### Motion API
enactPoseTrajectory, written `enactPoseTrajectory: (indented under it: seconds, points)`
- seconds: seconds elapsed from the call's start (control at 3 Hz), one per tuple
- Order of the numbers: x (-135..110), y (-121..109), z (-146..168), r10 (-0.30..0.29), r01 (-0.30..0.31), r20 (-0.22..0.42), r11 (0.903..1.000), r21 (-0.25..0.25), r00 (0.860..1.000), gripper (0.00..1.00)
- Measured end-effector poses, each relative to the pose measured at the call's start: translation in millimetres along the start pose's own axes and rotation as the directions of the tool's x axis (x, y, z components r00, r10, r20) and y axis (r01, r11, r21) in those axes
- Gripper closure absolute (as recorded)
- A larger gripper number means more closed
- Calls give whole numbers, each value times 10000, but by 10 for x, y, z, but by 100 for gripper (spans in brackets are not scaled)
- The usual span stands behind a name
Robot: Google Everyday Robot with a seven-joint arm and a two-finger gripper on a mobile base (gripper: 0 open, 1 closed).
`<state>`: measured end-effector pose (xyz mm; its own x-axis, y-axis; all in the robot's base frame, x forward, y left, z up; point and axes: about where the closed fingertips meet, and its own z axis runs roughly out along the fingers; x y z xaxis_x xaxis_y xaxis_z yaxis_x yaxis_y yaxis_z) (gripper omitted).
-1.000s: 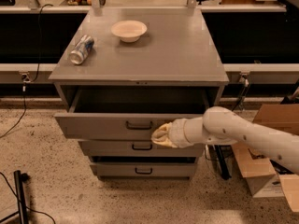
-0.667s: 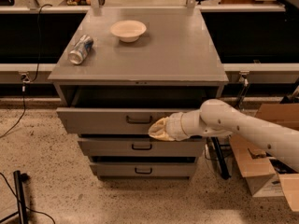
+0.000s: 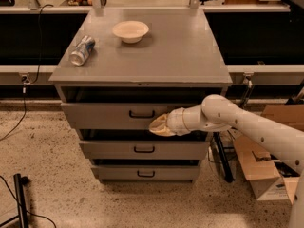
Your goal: Close top drawer
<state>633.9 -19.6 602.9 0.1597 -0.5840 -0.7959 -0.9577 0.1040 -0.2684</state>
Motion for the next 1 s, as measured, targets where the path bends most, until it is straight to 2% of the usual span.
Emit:
enactPoseTrajectory:
  seconds: [0.67, 1.0]
  points:
    - [28, -6, -13, 57, -57, -28, 9999, 85, 10000, 100]
    - [-51, 157, -101, -117, 117, -30, 9999, 57, 9999, 100]
